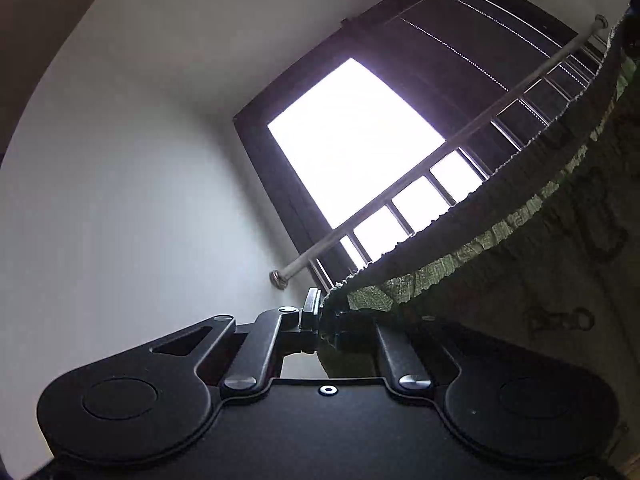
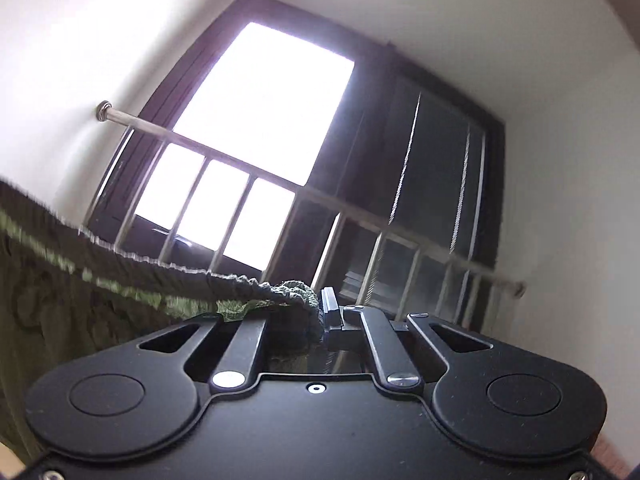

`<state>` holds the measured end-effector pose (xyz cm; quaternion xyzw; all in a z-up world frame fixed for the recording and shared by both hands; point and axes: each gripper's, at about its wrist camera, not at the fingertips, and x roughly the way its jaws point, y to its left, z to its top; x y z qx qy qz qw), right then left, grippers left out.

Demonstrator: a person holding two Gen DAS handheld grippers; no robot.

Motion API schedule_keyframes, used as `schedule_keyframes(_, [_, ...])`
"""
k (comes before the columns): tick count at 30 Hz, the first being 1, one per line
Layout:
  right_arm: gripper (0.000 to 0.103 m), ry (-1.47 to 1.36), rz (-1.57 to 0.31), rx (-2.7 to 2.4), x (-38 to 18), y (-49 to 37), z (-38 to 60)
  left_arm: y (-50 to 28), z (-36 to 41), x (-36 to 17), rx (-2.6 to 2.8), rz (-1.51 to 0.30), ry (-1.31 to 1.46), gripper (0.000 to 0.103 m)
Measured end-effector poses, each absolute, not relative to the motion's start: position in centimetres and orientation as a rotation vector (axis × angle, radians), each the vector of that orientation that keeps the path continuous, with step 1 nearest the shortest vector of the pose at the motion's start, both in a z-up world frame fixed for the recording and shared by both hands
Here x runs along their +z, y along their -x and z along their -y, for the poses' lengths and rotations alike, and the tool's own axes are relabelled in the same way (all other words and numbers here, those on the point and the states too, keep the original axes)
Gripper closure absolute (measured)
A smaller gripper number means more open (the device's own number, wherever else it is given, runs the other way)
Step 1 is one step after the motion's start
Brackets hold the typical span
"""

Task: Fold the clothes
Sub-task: 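Raise the garment by its waistband with both grippers, holding it up high, then lower the green garment onto the table and open both grippers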

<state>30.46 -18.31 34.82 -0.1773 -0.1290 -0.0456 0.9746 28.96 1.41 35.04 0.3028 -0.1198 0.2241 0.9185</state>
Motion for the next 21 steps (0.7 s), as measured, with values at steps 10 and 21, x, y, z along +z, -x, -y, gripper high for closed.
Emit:
schedule_keyframes(10, [0.097, 0.430, 0.222, -0.120, 33.4, -27.1, 18.6, -26.5, 0.0, 34.7, 0.469, 0.238, -0.683, 0.096])
schedule_keyframes(21, [0.097, 0.251, -0.104, 0.354, 30.5, -24.3, 15.4, -29.1, -9.2, 34.2, 0.394, -0.039, -0.317, 0.096])
